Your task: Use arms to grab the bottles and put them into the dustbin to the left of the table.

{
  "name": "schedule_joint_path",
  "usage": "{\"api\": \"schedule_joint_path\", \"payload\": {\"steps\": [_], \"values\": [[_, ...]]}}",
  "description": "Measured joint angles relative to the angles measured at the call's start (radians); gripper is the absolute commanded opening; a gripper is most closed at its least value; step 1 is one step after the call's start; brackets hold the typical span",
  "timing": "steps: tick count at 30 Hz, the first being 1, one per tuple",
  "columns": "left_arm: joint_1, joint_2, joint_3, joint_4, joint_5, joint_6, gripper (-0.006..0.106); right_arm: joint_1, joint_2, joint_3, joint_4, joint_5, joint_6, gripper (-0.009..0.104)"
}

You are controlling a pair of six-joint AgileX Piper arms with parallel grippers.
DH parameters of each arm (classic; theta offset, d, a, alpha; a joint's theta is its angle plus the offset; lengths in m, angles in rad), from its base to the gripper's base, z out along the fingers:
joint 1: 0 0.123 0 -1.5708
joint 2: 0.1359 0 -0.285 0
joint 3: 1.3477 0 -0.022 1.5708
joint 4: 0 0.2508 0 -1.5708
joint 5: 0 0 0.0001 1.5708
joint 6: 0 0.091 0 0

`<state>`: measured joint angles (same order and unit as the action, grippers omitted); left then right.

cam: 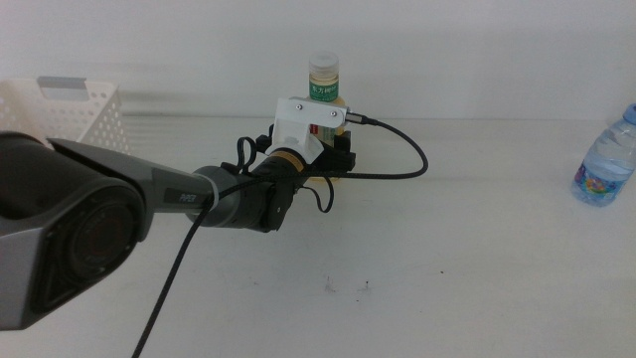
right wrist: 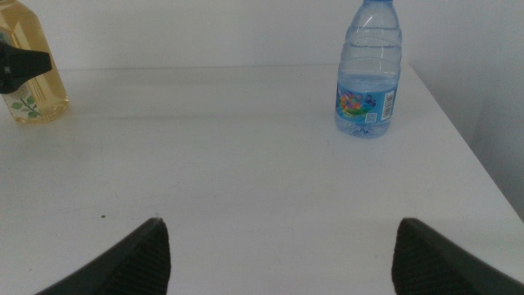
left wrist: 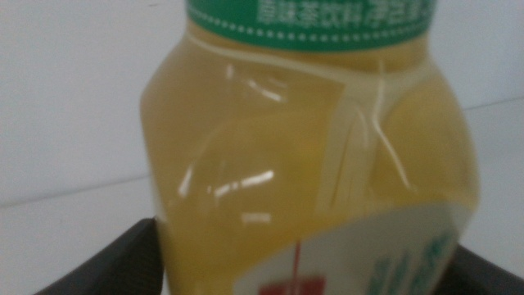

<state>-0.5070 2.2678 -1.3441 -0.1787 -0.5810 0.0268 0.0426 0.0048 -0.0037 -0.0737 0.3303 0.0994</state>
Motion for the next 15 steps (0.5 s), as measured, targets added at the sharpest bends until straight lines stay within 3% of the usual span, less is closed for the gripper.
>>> {"api": "schedule_joint_path", "payload": {"steps": [15], "values": [[0.008,0.097,-0.13,0.003,-0.004,0.0,0.093,0.0,0.0,0.0,0.002,0.0,0.0,0.086]]}}
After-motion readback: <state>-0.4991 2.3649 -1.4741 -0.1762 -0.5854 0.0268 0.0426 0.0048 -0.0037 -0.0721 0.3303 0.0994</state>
